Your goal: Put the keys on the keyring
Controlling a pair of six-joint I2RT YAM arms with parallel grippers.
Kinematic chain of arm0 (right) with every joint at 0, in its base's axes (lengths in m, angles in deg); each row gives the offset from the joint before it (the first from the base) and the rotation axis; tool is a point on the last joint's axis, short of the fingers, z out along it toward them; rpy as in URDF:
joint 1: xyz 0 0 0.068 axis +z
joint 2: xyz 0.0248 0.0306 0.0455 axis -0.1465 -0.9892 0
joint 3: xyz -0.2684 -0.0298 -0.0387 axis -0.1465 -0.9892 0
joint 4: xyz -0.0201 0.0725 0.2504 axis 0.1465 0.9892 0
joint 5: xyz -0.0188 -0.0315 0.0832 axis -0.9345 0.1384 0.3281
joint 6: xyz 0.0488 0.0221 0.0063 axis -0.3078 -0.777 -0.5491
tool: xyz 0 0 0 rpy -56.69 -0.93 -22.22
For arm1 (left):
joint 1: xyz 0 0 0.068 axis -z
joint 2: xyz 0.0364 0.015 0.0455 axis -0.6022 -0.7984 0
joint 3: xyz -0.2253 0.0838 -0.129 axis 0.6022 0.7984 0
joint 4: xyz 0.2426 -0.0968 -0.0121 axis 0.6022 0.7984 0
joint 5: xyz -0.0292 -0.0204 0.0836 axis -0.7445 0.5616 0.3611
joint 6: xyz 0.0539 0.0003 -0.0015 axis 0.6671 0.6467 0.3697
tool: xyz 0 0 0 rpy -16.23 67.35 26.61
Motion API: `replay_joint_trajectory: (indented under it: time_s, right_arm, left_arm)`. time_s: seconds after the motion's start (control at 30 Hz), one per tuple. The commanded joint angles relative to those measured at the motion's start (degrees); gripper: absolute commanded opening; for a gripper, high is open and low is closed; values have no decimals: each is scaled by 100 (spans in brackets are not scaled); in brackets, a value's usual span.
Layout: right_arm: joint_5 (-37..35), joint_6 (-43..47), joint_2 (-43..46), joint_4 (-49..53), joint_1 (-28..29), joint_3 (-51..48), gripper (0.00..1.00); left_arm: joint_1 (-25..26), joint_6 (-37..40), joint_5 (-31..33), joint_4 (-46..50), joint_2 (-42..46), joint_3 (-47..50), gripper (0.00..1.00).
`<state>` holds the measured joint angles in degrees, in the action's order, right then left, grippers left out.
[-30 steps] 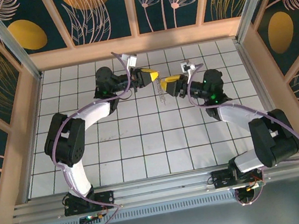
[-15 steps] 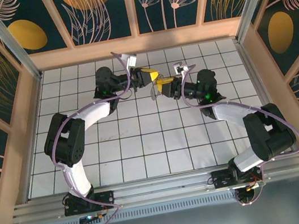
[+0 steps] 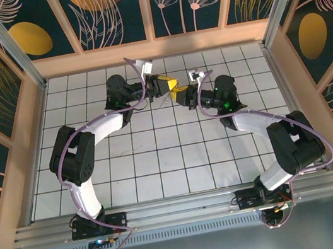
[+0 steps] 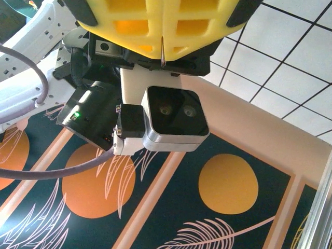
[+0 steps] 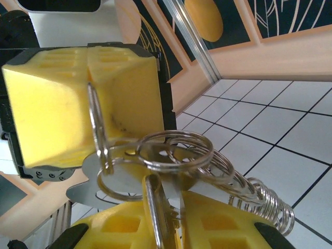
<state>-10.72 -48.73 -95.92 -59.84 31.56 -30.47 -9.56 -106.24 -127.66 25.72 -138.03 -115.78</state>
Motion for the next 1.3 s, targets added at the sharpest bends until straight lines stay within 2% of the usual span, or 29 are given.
replay_joint_trajectory:
  time_s: [0.0,0.23,0.4,0.57,0.9,1.27]
  right_arm:
    - [93,59,-86,-155,95,231,18]
    - [-40,227,120,99,34,27,18]
    - [-110,217,409,149,-115,-248,23]
    - [-171,190,751,169,-254,-473,27]
    - [-234,168,1314,257,-461,-596,28]
    - [-420,-136,1111,15,-490,-330,26]
  left_arm:
    - [49,-65,-33,-331,234,-36,0]
    - [57,-74,106,-415,242,30,0]
    - [53,-199,256,-677,239,121,0]
    - [55,-263,248,-772,217,131,0]
    - [56,-296,213,-825,222,149,0]
    - [57,-357,210,-908,229,157,0]
